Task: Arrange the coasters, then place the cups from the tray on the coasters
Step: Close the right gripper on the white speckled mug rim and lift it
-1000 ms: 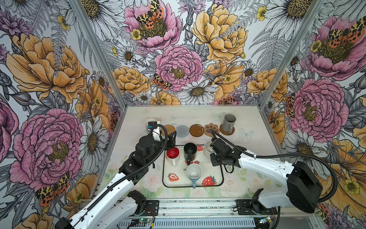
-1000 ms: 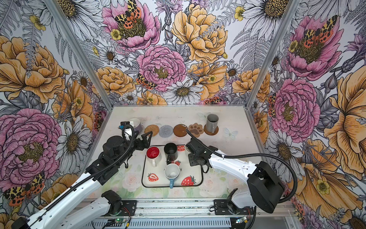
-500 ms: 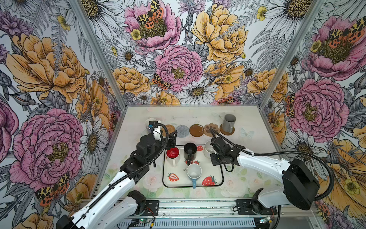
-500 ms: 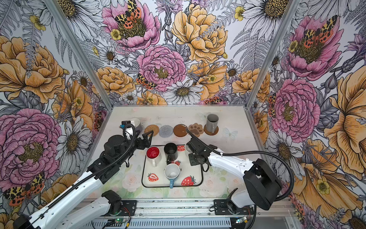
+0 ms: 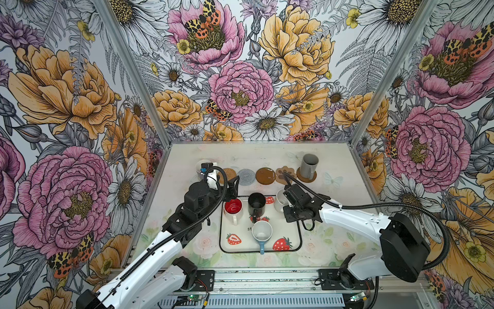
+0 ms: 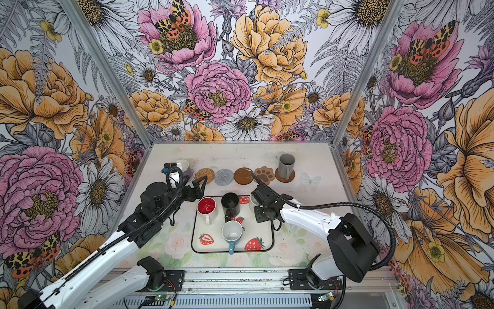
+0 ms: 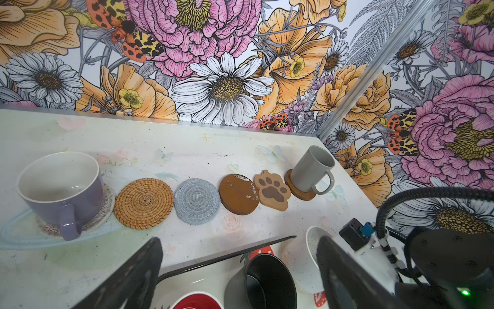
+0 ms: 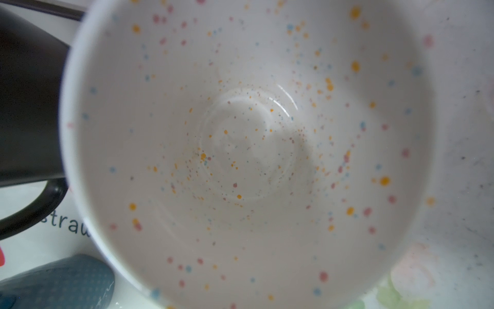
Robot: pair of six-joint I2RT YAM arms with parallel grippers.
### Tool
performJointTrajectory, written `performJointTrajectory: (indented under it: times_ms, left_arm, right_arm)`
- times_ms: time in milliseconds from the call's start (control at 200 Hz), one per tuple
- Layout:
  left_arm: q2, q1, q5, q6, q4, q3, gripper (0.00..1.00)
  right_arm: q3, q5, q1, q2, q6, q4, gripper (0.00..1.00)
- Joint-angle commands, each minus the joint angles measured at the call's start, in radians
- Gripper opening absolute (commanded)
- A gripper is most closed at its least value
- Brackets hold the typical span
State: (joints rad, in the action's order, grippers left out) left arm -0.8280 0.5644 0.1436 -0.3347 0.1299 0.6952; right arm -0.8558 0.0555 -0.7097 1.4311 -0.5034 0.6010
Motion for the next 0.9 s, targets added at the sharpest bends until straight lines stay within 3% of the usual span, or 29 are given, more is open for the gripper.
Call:
performJointTrajectory:
  times_ms: [0,896]
  left_arm:
    - [0.004,-0.01,-0.021,-0.011,-0.01,-0.008,0.91]
    - [0.004,-0.019,-0.019,-0.009,-0.009,-0.008,0.92]
  right_arm:
    - [-0.037,-0.015,0.001,0.003,-0.004,-0.011,0.0]
    - [-0.095,0.111,-0.016,-0.088,-0.006,0.072,0.0]
